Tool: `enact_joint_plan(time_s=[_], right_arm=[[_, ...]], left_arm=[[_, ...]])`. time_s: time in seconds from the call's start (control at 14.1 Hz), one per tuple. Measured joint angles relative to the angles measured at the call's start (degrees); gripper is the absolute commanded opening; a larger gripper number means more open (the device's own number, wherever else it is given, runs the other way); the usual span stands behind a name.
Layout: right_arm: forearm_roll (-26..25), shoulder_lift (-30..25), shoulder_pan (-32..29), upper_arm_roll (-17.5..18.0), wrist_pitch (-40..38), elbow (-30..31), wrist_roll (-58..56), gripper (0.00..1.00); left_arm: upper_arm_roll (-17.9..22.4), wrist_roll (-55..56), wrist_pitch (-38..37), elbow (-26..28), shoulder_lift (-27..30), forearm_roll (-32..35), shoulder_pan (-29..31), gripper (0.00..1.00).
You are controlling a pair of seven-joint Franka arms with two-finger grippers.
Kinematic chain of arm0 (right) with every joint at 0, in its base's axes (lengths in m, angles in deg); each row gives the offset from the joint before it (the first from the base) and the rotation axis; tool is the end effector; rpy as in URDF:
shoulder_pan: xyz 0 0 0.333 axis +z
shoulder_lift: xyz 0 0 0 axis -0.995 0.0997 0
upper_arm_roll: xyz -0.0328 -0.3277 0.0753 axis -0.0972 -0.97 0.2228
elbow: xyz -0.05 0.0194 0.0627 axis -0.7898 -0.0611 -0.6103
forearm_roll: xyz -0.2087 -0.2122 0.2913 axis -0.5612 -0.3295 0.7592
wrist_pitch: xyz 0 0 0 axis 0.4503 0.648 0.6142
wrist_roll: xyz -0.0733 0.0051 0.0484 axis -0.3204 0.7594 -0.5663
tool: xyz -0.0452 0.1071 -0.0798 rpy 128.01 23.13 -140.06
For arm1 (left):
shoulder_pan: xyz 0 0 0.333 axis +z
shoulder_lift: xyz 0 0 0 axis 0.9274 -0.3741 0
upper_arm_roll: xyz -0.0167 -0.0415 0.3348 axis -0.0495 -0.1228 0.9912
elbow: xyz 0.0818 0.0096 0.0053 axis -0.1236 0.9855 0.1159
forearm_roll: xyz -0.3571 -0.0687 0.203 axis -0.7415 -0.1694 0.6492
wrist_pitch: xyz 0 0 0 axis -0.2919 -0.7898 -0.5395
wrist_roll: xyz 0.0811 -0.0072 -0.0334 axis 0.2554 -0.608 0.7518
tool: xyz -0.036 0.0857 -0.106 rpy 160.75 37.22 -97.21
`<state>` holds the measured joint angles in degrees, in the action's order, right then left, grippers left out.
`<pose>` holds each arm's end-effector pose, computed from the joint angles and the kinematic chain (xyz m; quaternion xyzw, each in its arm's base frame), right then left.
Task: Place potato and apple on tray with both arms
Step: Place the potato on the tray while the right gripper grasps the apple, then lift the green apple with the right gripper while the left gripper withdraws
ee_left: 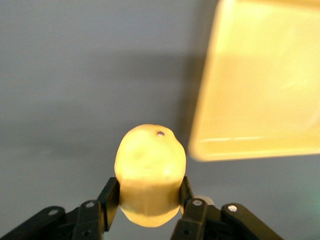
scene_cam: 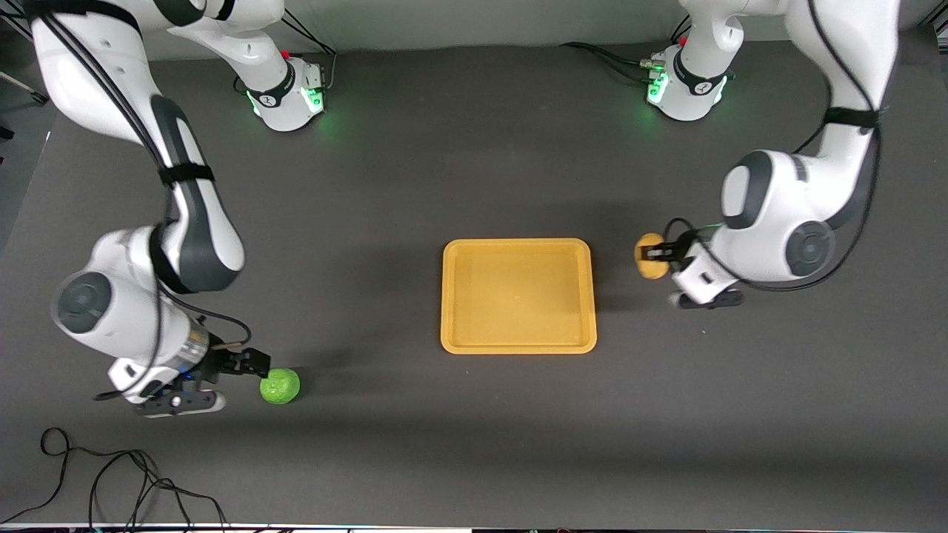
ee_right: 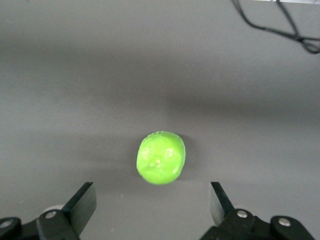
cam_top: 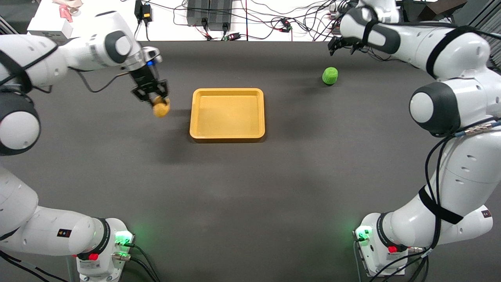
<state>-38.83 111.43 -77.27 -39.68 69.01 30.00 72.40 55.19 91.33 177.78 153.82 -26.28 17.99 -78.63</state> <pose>0.7513 0.0826 0.2953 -0.9973 -0.0322 -0.0660 0.0061 0.5787 -0.2022 0.2935 0.9775 0.0483 -0.1688 0.1171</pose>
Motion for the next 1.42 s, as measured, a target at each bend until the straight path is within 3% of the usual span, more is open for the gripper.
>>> enact_joint_plan(time_s=[0.21,0.43,0.5,0.57,0.64,0.71,0.99,1.2,1.42], right_arm=[[0.03,3.82,0.11,0.01,5.42,0.82,0.46,1.00],[0.05,7.56,-0.04,-0.03,10.55,0.93,0.57,1.00],[0.06,8.49,-0.07,-0.04,11.74,0.93,0.59,1.00],[0.07,9.19,-0.08,-0.05,12.70,0.93,0.61,1.00],[0.09,9.71,-0.08,-0.06,13.31,0.92,0.62,1.00],[0.11,10.12,-0.07,-0.05,13.91,0.92,0.62,1.00],[0.39,11.69,-0.08,-0.07,14.05,1.09,0.65,0.50],[0.47,11.44,-0.13,-0.09,13.69,0.69,0.65,0.46],[0.47,7.37,-0.14,-0.10,5.78,-1.61,0.65,0.46]], left_arm=[[-0.23,8.97,0.71,-10.73,-10.82,2.44,-8.46,0.10],[-0.20,11.59,1.76,-15.73,-19.68,4.36,-11.48,0.14],[-0.01,11.59,1.76,-16.38,-20.91,4.43,-11.38,0.27],[0.32,11.59,1.76,-16.86,-21.33,4.46,-11.19,0.50],[0.58,11.58,1.70,-17.26,-21.25,4.58,-10.97,0.80],[0.67,11.58,1.69,-17.69,-21.16,4.94,-10.79,0.99],[1.02,11.56,1.46,-18.56,-20.49,7.33,-10.55,0.99],[1.25,11.25,-3.63,-19.30,-16.63,9.53,-8.08,0.99],[1.39,6.52,-10.64,-20.05,-7.16,12.25,-2.05,1.00]])
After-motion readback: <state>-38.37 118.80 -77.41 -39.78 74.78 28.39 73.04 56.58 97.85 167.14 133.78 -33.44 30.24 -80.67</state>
